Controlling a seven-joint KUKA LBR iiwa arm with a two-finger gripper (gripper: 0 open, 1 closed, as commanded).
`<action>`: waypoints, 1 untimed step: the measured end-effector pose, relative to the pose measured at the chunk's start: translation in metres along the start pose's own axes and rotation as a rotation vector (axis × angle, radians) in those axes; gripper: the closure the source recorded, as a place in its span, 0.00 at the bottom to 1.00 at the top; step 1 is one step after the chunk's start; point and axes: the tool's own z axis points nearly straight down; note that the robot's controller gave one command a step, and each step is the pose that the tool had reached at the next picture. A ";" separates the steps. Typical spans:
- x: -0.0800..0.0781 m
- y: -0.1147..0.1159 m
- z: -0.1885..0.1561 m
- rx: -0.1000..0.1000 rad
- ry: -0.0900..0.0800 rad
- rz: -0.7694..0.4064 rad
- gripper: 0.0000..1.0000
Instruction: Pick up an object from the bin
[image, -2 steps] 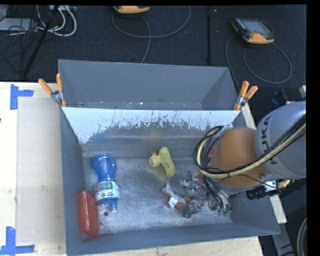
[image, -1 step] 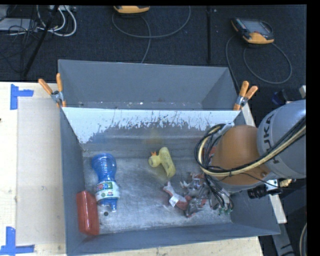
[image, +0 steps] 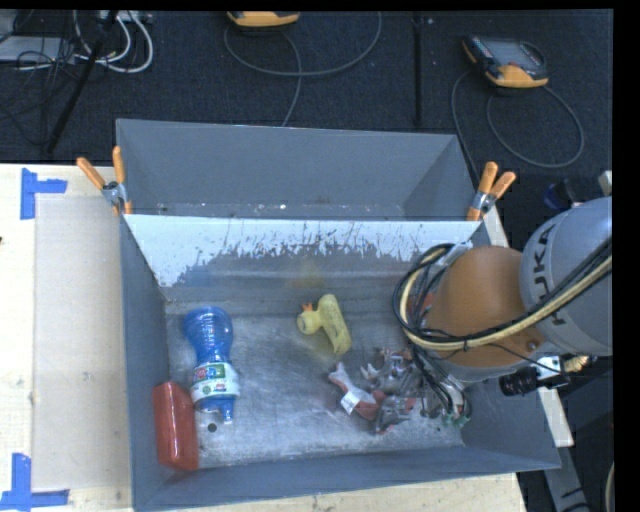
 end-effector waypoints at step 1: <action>0.001 0.000 -0.021 0.000 0.004 0.000 1.00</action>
Offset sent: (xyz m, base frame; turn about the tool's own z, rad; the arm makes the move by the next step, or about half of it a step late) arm 0.0002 0.0000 0.0518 0.0000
